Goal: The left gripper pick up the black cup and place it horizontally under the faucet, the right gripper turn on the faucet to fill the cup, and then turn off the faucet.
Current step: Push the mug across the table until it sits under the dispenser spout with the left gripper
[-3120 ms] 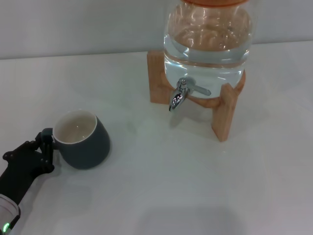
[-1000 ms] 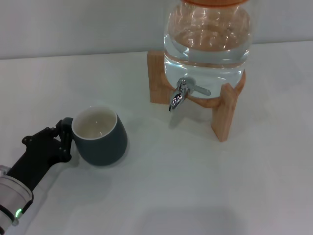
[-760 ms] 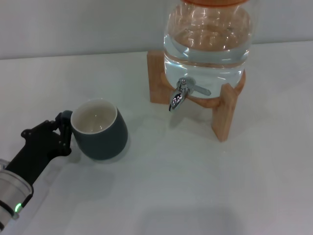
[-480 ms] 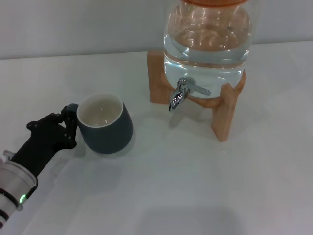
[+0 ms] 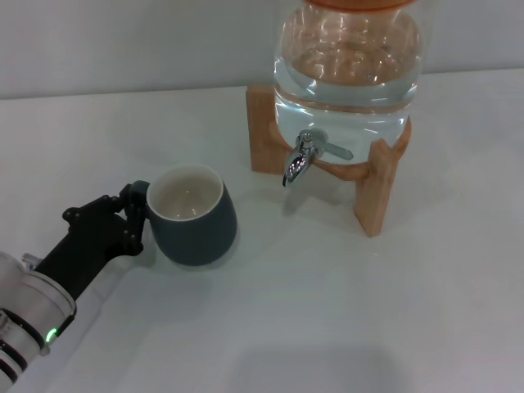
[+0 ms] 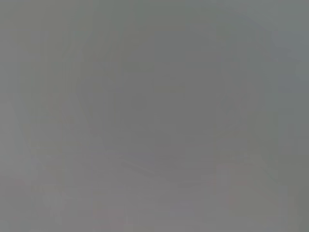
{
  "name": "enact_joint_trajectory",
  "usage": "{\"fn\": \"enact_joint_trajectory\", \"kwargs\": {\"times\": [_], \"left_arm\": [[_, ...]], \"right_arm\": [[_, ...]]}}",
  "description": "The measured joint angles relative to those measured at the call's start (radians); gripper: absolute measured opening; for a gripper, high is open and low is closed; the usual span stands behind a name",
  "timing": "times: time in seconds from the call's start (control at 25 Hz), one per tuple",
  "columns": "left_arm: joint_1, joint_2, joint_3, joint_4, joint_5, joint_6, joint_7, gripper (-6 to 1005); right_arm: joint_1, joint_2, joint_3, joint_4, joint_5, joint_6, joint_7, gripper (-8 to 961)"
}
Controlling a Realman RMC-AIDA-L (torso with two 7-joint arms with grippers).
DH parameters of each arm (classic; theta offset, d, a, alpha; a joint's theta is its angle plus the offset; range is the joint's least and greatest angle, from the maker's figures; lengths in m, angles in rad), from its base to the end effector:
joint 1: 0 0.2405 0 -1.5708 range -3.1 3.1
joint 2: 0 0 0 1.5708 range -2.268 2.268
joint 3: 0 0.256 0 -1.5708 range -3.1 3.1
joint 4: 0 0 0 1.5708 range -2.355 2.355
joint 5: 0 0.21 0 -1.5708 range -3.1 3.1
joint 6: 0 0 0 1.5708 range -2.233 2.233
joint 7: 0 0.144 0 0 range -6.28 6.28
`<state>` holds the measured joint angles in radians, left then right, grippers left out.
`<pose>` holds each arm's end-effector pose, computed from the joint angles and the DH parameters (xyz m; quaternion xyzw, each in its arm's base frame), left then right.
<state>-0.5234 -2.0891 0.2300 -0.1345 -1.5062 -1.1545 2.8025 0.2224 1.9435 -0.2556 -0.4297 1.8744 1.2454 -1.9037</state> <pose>-0.3014 0.3100 -0.0810 -0.8236 -0.2387 -0.2887 0.4258 0.4305 0.2638 0.1676 -0.5586 0.3870 0.4207 0.6009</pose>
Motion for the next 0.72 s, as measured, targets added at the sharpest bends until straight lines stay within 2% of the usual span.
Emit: {"fn": "enact_joint_trajectory", "kwargs": {"times": [0.72], "left_arm": [[-0.013, -0.002, 0.000, -0.042, 0.077, 0.000, 0.007, 102]], "right_arm": [[-0.011, 0.000, -0.001, -0.005, 0.000, 0.018, 0.003, 840]]}}
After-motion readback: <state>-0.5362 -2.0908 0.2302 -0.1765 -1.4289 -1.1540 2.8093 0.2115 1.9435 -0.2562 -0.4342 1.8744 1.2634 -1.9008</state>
